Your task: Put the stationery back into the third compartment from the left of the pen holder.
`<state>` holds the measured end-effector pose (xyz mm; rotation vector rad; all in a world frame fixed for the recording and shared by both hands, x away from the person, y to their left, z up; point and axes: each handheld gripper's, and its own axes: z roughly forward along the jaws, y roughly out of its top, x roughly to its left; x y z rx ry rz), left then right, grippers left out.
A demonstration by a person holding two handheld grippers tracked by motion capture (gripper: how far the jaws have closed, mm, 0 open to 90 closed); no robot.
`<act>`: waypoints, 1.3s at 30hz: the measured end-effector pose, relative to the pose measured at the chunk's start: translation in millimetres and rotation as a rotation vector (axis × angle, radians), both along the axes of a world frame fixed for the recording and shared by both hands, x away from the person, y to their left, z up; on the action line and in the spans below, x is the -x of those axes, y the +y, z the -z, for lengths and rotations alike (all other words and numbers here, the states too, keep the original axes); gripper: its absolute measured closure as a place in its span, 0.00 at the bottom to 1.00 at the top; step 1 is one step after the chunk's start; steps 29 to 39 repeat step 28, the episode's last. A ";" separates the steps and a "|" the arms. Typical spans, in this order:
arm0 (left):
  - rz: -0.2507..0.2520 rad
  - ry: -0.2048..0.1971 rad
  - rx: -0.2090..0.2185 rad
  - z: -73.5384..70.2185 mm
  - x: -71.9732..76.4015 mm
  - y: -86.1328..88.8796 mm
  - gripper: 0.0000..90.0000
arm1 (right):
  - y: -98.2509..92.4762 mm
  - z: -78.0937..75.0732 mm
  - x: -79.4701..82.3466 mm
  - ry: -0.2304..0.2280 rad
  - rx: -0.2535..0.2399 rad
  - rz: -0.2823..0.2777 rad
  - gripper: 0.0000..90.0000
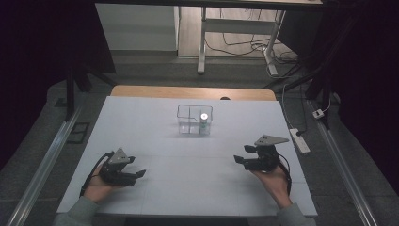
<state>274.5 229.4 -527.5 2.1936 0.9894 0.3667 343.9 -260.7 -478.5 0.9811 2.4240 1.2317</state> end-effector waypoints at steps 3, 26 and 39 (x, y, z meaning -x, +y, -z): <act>0.000 0.000 -0.002 0.1 0.2 -0.3 0.32 | -8.1 5.9 6.6 -0.004 0.020 0.002 0.37; -0.001 -0.008 -0.001 -1.0 1.4 -0.9 0.32 | -28.6 17.6 13.4 -0.017 0.043 0.003 0.36; -0.001 -0.008 0.000 -1.0 1.3 -0.7 0.32 | -28.4 17.9 13.4 -0.018 0.048 0.001 0.35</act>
